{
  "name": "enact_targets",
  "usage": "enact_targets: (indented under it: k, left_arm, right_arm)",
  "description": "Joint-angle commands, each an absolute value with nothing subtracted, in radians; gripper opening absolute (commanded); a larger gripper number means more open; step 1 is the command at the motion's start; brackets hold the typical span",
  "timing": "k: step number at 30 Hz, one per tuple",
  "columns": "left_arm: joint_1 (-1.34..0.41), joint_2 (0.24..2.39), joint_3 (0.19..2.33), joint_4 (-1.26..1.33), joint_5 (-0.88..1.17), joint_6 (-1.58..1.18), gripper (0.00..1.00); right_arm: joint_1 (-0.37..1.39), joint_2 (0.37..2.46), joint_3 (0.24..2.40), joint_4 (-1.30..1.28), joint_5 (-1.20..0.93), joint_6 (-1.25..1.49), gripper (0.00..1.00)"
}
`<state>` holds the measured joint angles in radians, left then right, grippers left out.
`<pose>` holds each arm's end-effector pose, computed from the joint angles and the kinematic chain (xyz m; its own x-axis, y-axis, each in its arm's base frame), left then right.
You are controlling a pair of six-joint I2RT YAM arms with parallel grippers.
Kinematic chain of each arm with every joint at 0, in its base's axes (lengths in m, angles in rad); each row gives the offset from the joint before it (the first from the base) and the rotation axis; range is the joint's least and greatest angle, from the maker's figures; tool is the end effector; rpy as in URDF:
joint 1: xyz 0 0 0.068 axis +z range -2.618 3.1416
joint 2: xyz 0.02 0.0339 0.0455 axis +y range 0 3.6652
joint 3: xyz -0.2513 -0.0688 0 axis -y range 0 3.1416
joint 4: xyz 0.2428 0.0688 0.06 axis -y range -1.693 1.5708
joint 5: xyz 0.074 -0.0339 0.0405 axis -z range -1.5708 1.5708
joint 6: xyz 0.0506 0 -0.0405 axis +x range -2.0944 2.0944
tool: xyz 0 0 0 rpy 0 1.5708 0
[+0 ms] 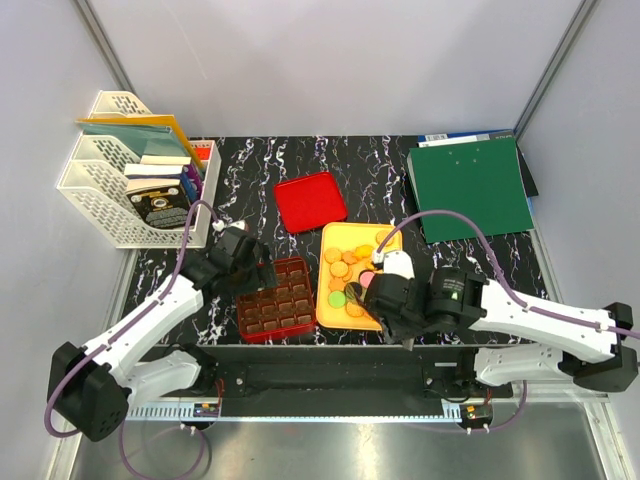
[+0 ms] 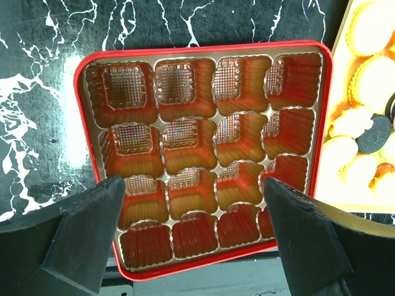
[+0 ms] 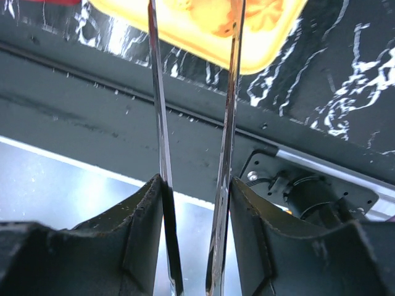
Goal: Pack the cookies
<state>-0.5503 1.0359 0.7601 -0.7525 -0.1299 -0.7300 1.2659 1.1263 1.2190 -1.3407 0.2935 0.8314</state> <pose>0.1790 -0.1021 0.2150 -0.8518 -0.2532 -0.4587 -0.1429 0.9545 -0.2616 0.0701 0.1740 0.3065 -0.8461 -0.3326 -0.4165 -0.3864 0.9210 0.0495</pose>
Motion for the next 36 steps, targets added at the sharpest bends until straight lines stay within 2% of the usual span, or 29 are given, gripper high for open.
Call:
enact_targets:
  k: [1,18,30,36]
  left_arm:
    - [-0.555,1.04,0.762,-0.715,-0.123,-0.713,0.99]
    - [-0.557,1.046,0.762,-0.709,-0.115,-0.706,0.99]
    - [-0.555,1.048,0.758,-0.71,-0.101,-0.701,0.99]
    - [-0.555,1.057,0.755,-0.706,-0.095,-0.706,0.99]
  right_arm:
    - [1.354,1.164,1.249,-1.52,0.291,0.933,0.5]
    - [1.378,1.186,1.267,-1.618,0.402,1.078,0.52]
    - [1.376,1.152,1.126,-1.614,0.325,1.14,0.51]
    - [1.376,1.138,1.123,-1.592,0.316,1.149,0.48]
